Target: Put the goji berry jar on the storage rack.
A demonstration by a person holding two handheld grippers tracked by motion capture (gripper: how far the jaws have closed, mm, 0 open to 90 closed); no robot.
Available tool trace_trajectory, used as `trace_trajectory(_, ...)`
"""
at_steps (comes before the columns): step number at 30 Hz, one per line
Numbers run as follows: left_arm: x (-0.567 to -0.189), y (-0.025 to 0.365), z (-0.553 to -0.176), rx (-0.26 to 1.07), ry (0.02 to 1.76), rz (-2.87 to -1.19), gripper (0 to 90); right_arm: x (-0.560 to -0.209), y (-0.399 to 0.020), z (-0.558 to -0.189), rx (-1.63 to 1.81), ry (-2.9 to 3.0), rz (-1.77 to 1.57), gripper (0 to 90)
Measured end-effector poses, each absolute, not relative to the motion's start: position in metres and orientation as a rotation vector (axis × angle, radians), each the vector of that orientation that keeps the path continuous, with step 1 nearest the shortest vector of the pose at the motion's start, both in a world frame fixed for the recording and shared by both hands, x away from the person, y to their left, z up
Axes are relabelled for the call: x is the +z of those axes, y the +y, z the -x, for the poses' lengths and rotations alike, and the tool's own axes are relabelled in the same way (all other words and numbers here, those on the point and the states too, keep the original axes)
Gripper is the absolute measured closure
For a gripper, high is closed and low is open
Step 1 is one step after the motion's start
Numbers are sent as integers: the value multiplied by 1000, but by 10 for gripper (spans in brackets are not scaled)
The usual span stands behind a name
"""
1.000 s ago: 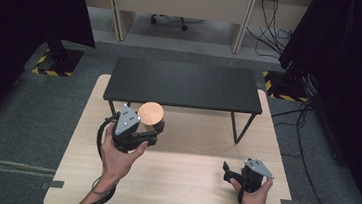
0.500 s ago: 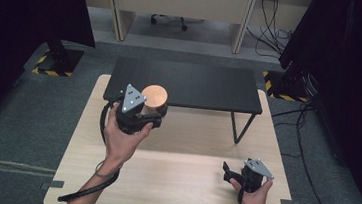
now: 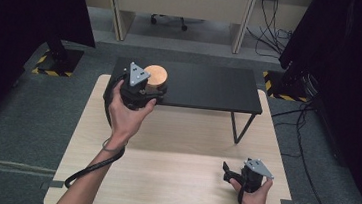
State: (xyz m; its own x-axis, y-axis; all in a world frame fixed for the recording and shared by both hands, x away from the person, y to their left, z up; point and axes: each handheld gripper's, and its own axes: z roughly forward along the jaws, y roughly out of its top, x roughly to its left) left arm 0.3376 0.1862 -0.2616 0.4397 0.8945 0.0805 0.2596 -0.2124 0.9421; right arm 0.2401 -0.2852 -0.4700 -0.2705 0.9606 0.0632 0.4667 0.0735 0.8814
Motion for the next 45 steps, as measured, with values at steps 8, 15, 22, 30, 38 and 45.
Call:
trace_trajectory(8,-272,177,-358,830,1035,-1720,256,-470,-285,-240,1139,1797,-1411,18)
trace_trajectory(15,-278,177,-369,809,1069,-1710,256,-470,-286,-240,1141,1799,-1409,18)
trace_trajectory(22,-284,184,-377,757,1100,-1661,256,-470,-285,-240,1141,1800,-1407,18)
trace_trajectory(30,-288,184,-378,763,1101,-1639,255,-471,-285,-240,1139,1801,-1402,18)
trace_trajectory(38,-288,184,-378,763,1100,-1640,255,-470,-285,-240,1137,1802,-1401,18)
trace_trajectory(45,-288,184,-379,764,1099,-1640,255,-470,-285,-240,1137,1802,-1401,18)
